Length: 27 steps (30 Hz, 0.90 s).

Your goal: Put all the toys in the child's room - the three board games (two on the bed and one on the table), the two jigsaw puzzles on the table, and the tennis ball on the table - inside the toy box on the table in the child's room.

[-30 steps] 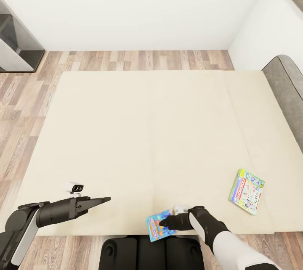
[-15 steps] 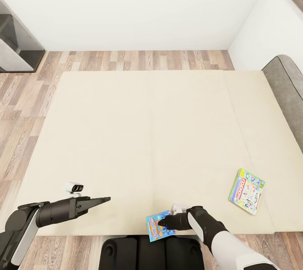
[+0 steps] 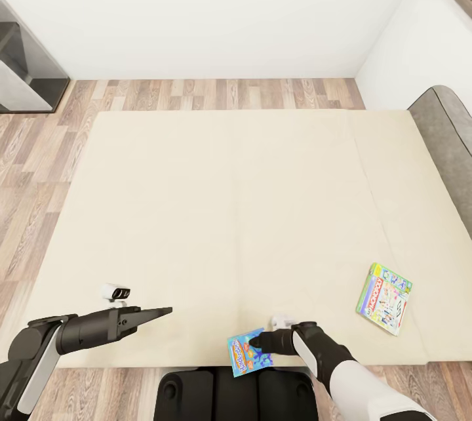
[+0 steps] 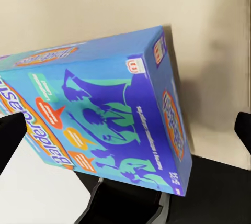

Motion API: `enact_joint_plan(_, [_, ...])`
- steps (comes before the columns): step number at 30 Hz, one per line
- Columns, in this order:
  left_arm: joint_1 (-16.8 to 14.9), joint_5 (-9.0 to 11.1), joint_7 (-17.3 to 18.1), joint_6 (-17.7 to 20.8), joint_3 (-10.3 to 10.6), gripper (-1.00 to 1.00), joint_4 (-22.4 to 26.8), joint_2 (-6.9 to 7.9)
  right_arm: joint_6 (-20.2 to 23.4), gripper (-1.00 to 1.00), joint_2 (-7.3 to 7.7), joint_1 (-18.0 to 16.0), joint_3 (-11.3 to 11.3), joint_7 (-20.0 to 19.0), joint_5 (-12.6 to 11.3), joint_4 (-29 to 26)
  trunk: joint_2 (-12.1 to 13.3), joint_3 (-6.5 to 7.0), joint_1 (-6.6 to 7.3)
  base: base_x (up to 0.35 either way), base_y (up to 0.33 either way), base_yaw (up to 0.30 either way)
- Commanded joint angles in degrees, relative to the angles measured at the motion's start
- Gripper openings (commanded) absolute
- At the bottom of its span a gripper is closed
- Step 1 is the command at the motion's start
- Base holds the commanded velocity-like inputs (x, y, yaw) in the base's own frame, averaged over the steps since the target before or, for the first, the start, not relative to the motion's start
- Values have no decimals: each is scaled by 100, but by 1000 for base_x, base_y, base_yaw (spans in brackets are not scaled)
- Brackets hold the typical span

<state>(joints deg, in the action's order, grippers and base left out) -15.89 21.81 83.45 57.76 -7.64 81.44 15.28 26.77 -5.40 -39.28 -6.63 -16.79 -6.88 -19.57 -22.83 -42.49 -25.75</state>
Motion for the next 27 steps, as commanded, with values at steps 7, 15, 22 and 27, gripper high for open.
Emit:
enact_joint_plan(7, [-1,7,13,60,2,100,-2,2,-1,100,11,-1,-43,49,-59,-4,-8,-6,-3,0,0,0])
enact_joint_plan(15, [-1,-1,13,60,-8,100,1,8,-5,100,11,-1,-47,49,-59,-27,-8,-6,-3,0,0,0])
enact_joint_plan(22, [-1,-2,13,60,-5,100,0,3,-5,100,16,-1,-49,45,-59,-44,-8,-6,-3,0,0,0])
enact_joint_plan(27, [-1,4,13,60,-8,100,0,2,-7,100,19,-1,-49,44,-63,-46,-8,-6,-3,0,0,0])
